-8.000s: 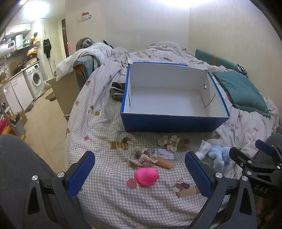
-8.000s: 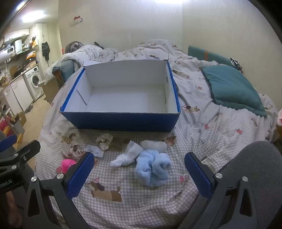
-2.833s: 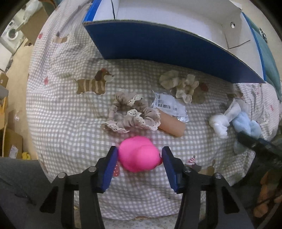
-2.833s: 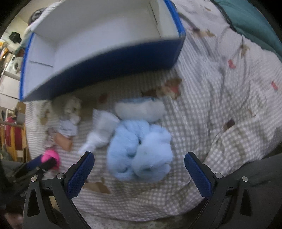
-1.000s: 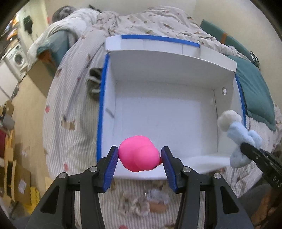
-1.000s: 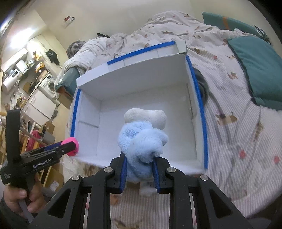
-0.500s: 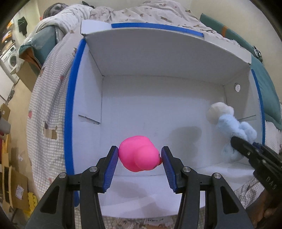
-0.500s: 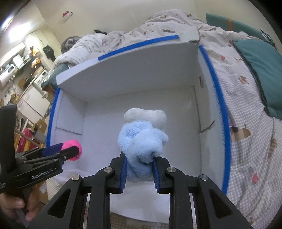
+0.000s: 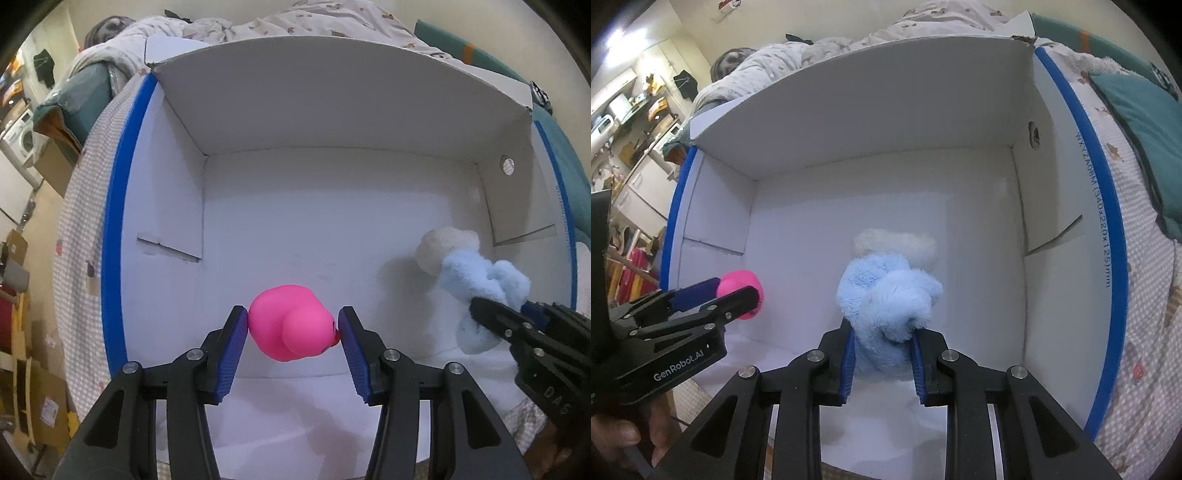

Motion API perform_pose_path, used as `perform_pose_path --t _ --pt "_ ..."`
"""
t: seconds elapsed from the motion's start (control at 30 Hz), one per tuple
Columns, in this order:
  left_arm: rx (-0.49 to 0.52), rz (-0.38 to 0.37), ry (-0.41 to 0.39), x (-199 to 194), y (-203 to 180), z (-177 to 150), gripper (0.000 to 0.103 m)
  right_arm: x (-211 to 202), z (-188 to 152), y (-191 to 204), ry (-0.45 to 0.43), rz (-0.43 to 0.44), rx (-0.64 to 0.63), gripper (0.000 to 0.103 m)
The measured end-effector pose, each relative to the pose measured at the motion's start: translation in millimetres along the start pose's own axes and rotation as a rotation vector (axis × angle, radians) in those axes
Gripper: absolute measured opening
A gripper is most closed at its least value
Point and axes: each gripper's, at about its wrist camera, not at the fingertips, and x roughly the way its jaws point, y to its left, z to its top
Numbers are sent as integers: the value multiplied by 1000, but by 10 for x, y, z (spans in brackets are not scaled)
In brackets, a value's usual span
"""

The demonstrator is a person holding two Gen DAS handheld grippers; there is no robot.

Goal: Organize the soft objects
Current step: 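Open the left tool to drop the duck while the right tool releases the sock bundle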

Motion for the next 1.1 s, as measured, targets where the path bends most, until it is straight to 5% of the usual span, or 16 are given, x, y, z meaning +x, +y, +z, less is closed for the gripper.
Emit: perform_pose_path --t 0.37,0.47,0.57,0.77,1.1 --pt "-27 -19 4 -19 111 -1 47 -20 0 -24 -10 7 12 28" --pt "-15 -25 -4 -45 99 -8 50 -37 -1 -57 -8 16 23 38" --pt "-10 -44 -5 -72 68 -6 69 -87 5 -75 -27 18 35 69" --pt "0 -45 -18 -122 26 -17 71 -177 39 -75 -75 33 52 81" --pt "-20 -32 -54 -238 102 -27 71 -256 45 -37 -105 32 23 82"
